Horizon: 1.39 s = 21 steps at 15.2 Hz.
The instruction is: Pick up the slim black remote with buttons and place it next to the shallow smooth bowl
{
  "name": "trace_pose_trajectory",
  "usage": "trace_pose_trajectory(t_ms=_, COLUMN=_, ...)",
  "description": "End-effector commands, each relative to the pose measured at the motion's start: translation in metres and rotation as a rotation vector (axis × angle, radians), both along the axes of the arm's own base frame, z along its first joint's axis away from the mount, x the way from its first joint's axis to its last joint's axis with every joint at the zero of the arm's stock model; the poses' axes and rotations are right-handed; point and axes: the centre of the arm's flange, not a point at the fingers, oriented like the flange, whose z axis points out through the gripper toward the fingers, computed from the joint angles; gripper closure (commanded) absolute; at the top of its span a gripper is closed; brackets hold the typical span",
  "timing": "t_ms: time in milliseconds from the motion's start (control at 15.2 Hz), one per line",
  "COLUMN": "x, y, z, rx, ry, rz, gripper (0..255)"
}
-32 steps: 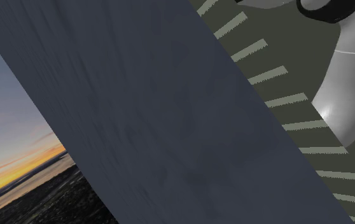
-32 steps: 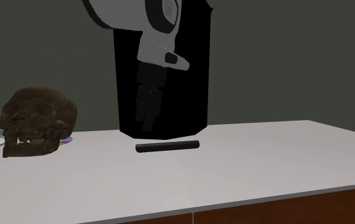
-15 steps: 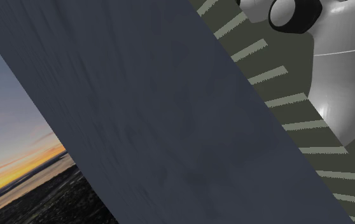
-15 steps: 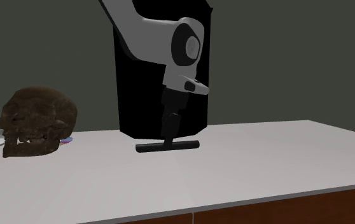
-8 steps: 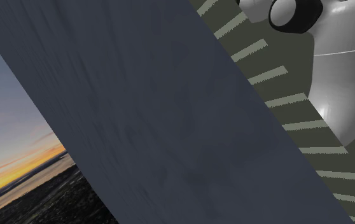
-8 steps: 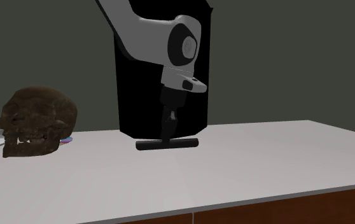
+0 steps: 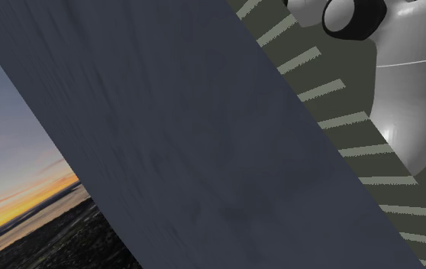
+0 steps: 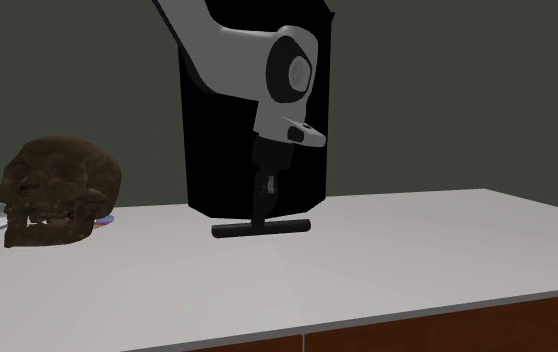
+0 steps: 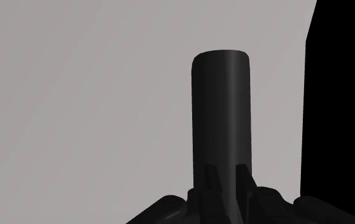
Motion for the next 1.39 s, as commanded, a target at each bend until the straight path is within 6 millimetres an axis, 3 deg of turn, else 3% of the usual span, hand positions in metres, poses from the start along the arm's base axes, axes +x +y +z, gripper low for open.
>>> trace_pose_trajectory(t_ms=0, x=-0.003, y=-0.001, z=-0.005, rx=0.009, ry=0.028, rz=0.001, gripper=255)
trace_pose_trajectory(t_ms=1320, x=-0.004, y=-0.001, z=0.101, rx=0.009, ry=0.028, rz=0.001, gripper=255)
